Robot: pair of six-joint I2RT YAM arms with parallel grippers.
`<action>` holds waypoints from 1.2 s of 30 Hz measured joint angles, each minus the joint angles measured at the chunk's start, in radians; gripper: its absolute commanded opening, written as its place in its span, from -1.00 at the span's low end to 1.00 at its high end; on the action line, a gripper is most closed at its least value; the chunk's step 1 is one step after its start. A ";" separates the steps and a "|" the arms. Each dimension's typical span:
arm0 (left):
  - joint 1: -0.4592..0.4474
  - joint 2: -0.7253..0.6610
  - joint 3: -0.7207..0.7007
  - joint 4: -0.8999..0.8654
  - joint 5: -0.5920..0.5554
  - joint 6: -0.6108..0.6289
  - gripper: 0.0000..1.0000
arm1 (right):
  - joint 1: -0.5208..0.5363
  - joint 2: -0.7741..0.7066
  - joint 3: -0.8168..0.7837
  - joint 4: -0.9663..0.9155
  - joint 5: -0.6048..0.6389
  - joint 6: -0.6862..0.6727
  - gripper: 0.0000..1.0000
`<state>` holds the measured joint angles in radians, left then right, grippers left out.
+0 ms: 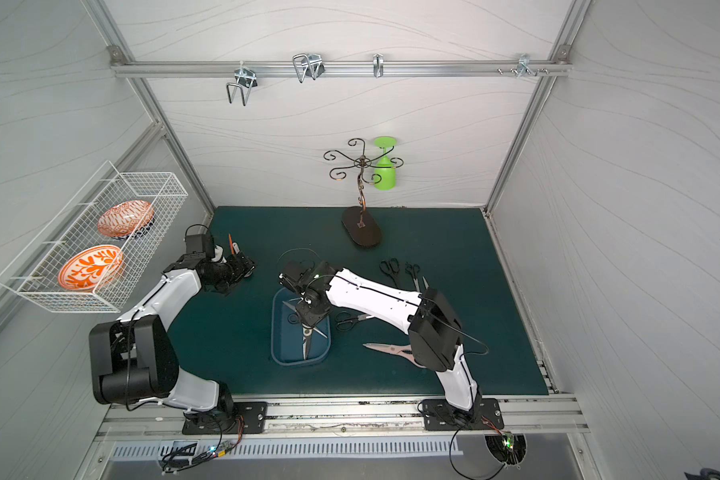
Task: Put the scissors into the storage box
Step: Place the scissors in the storage box.
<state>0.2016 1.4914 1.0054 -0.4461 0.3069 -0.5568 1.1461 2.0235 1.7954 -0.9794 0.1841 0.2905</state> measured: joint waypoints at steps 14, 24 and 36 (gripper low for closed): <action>0.003 -0.008 0.000 0.000 -0.004 -0.001 0.77 | 0.018 0.156 0.053 0.017 -0.031 -0.002 -1.00; 0.003 -0.008 0.000 0.002 0.013 -0.002 0.77 | 0.018 0.188 0.089 0.024 -0.035 -0.010 -0.61; 0.003 -0.008 0.000 0.002 0.027 -0.003 0.77 | -0.005 0.099 0.089 0.017 -0.042 -0.025 -0.60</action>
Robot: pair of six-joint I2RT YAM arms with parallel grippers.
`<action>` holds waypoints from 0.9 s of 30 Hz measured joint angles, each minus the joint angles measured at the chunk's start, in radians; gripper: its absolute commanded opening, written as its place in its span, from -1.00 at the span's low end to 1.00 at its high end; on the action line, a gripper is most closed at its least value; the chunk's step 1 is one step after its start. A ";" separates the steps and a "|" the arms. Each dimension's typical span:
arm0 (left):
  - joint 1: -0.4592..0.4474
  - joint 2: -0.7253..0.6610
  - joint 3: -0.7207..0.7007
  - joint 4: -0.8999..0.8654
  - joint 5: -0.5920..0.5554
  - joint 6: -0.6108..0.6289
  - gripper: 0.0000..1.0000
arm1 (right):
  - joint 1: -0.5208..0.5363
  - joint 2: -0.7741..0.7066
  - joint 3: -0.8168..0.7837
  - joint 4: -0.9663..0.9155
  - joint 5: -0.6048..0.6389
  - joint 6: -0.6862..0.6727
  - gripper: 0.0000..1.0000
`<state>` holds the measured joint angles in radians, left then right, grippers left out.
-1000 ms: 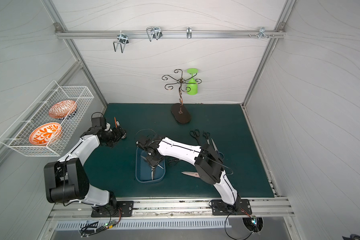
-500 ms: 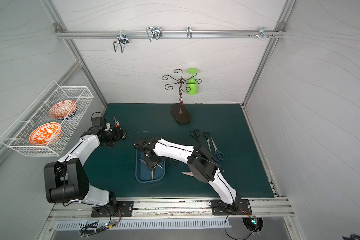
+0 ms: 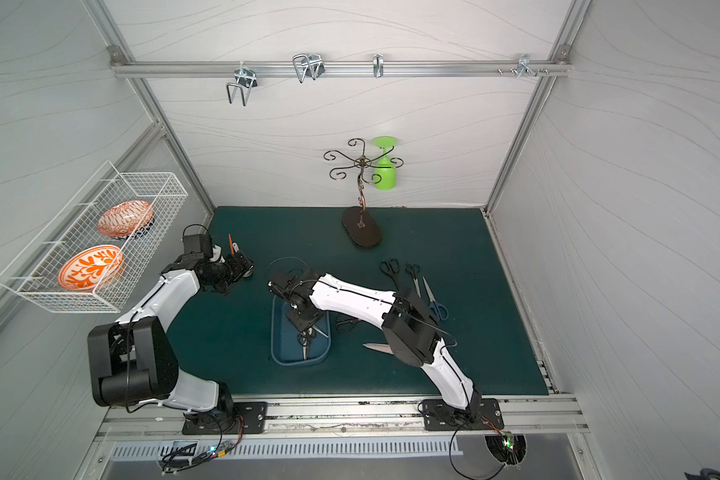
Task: Put the scissors into the storage box
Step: Place the scissors in the storage box, then pick up the scissors from the center of the board.
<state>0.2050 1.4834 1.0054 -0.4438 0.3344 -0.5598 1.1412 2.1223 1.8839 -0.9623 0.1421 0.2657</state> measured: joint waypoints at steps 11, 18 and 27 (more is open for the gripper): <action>-0.010 0.000 -0.008 0.010 0.030 -0.001 0.77 | -0.220 -0.229 -0.172 0.011 -0.035 -0.121 -0.45; -0.051 0.000 -0.008 0.009 0.033 0.006 0.77 | -0.259 -0.169 -0.226 0.042 -0.059 -0.221 -0.45; -0.065 0.000 -0.008 0.008 0.025 0.009 0.77 | -0.259 -0.071 -0.268 0.124 -0.090 -0.282 -0.44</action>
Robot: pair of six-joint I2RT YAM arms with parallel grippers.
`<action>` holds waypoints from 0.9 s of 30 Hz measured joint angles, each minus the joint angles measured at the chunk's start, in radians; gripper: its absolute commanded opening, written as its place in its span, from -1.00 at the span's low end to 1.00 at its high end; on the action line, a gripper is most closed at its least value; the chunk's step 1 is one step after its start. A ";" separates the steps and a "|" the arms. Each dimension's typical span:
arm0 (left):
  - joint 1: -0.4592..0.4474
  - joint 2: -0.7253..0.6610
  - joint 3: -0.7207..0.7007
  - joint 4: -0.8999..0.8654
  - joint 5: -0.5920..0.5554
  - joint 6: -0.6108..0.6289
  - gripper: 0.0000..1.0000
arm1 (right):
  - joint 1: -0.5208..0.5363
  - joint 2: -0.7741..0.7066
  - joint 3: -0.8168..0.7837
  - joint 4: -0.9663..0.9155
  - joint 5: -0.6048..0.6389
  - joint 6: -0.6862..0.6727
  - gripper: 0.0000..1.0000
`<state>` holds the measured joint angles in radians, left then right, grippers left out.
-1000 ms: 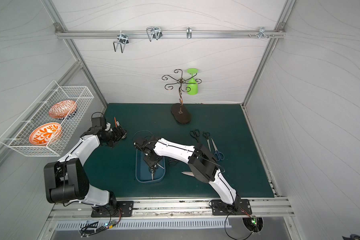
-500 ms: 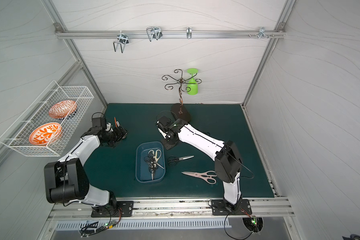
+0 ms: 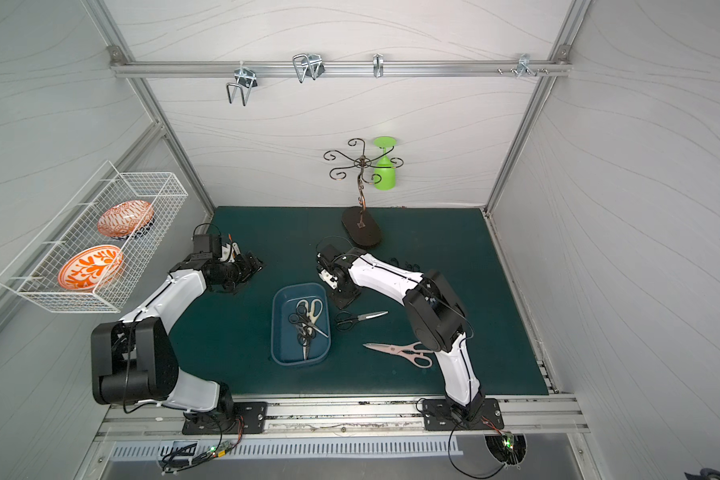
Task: Put the scissors into the storage box
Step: Pick up the scissors from the center of the board.
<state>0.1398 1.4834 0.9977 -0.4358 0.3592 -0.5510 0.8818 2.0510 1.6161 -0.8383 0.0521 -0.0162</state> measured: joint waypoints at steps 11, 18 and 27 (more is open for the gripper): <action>0.000 0.005 0.000 0.000 -0.005 0.000 0.77 | 0.000 0.004 -0.092 0.068 -0.030 -0.003 -0.45; 0.000 0.011 0.000 0.000 -0.007 0.001 0.77 | 0.000 0.025 -0.094 0.085 -0.026 -0.005 -0.46; 0.000 0.011 0.000 0.000 -0.007 0.000 0.77 | 0.002 0.031 -0.103 0.106 0.003 -0.010 -0.48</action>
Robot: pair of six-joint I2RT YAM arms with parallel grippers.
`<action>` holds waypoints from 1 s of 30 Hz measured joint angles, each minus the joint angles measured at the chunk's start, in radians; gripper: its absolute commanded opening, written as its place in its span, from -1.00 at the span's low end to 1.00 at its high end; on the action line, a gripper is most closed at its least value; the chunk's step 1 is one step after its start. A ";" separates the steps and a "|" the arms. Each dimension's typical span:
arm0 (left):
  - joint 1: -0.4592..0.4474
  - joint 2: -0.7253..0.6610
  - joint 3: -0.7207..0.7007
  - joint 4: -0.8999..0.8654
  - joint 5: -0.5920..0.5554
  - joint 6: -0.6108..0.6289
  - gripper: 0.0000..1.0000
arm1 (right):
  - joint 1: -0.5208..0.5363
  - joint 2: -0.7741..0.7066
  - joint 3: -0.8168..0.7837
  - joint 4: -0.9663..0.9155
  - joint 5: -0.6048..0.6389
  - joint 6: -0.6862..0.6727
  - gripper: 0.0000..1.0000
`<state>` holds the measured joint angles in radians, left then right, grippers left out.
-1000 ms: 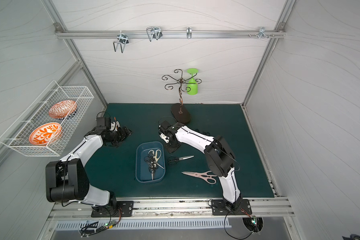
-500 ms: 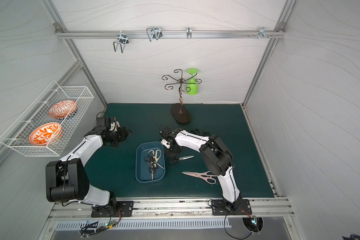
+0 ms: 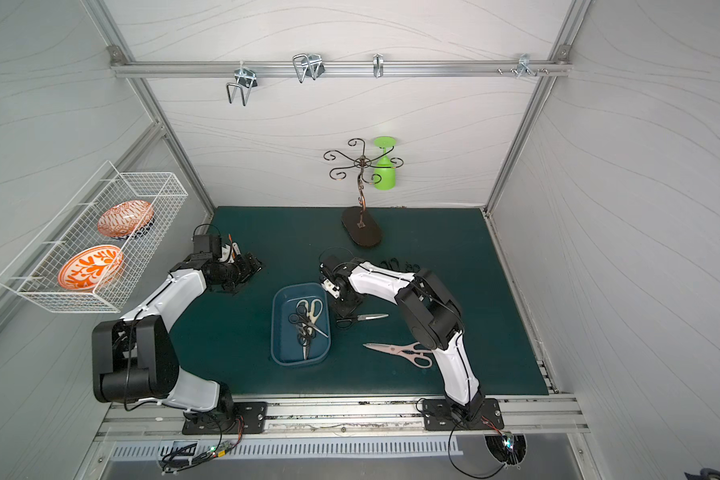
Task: Put the scissors into the storage box
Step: Pick up the scissors from the center of the board.
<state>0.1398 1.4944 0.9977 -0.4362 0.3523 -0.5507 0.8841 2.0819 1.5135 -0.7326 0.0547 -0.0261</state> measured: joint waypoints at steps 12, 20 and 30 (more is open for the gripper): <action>0.000 0.003 0.000 0.000 0.000 0.000 0.77 | 0.000 0.000 -0.002 0.003 0.023 -0.010 -0.79; 0.000 0.016 0.000 0.000 0.000 0.000 0.77 | -0.003 0.000 -0.004 0.005 0.039 -0.023 -1.00; 0.000 0.016 0.000 0.000 0.000 0.000 0.77 | -0.054 -0.002 0.007 -0.006 0.006 0.012 -1.00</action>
<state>0.1398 1.5108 0.9977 -0.4362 0.3523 -0.5507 0.8299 2.0800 1.5204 -0.7391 0.0605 -0.0143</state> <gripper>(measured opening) 0.884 0.078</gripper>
